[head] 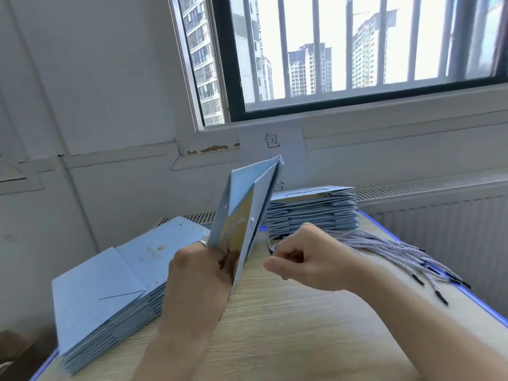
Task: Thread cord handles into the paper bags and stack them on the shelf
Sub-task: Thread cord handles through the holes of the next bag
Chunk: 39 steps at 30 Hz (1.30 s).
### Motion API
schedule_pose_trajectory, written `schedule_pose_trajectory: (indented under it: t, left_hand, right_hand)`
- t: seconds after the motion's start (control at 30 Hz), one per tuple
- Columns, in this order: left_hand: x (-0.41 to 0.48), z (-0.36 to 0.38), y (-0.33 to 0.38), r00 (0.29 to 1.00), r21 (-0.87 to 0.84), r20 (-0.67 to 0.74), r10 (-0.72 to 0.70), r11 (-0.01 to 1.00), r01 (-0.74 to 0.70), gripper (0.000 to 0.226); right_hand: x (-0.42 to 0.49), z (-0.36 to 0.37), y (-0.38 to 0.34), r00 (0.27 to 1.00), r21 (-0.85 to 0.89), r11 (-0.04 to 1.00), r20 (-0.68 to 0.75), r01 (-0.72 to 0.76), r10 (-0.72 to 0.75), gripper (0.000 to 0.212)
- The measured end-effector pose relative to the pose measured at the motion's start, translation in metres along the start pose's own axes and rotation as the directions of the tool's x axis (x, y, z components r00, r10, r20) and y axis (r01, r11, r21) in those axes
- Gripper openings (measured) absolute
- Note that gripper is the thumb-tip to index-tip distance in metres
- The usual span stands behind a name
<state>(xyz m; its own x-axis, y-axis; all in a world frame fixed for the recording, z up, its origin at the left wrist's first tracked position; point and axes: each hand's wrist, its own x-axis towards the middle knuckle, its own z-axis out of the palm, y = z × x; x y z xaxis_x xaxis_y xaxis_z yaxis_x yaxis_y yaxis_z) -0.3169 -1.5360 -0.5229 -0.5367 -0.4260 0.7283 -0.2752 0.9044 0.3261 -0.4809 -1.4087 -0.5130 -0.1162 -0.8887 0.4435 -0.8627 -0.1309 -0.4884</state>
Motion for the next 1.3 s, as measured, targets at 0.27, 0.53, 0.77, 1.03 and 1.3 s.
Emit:
schedule_pose_trajectory:
  t: [0.27, 0.53, 0.77, 1.03, 1.3]
  left_hand:
    - [0.019, -0.041, 0.021, 0.969, 0.256, 0.013, 0.245, 0.936, -0.241, 0.037]
    - [0.058, -0.089, 0.074, 0.678, 0.497, 0.185, 0.711, 0.528, -0.689, 0.025]
    - [0.079, -0.099, 0.077, 0.598, 0.596, 0.133, 0.79, 0.418, -0.686, 0.024]
    - [0.037, -0.058, 0.048, 0.815, 0.268, -0.448, 0.367, 0.925, -0.27, 0.021]
    - [0.004, 0.011, 0.029, 0.942, -0.145, -0.335, 0.011, 0.987, -0.064, 0.024]
  right_hand:
    - [-0.03, -0.087, -0.079, 0.624, -0.131, 0.954, -0.731, 0.269, -0.276, 0.049]
    - [-0.023, -0.079, -0.124, 0.972, -0.591, 0.804, -0.219, -0.066, -0.081, 0.06]
    - [-0.017, -0.02, -0.092, 0.932, -0.375, 0.922, -0.36, -0.097, -0.048, 0.035]
    - [-0.019, 0.043, -0.064, 0.871, -0.374, 0.898, -0.491, -0.234, 0.023, 0.058]
    - [-0.019, 0.071, -0.038, 0.943, -0.431, 0.864, -0.305, -0.26, 0.132, 0.078]
